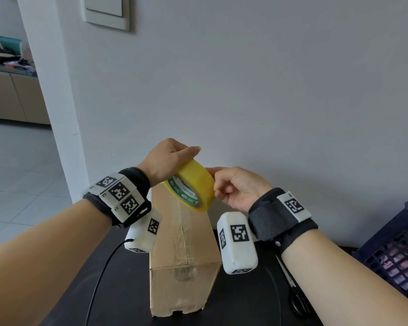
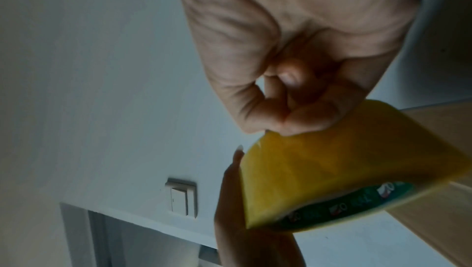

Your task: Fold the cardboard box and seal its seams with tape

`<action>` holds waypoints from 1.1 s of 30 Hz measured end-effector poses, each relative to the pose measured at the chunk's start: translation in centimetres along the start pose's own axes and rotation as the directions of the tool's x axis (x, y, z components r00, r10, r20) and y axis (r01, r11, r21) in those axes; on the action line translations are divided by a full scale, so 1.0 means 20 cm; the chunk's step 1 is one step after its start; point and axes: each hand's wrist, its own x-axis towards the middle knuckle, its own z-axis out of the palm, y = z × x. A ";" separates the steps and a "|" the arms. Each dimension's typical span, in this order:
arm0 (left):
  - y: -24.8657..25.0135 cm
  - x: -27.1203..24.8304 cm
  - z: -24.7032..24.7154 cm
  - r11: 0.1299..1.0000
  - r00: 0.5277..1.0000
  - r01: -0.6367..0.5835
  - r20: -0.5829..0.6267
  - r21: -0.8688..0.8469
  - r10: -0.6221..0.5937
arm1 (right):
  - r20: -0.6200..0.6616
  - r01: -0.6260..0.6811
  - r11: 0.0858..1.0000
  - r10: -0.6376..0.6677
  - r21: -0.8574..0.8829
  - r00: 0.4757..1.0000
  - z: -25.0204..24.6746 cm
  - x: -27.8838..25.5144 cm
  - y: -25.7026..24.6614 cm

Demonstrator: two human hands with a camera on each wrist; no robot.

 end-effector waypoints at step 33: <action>0.06 0.05 0.03 0.993 0.992 0.118 0.031 0.006 -0.119 | -0.017 -0.018 0.995 0.020 0.098 1.000 -0.03 0.01 -0.02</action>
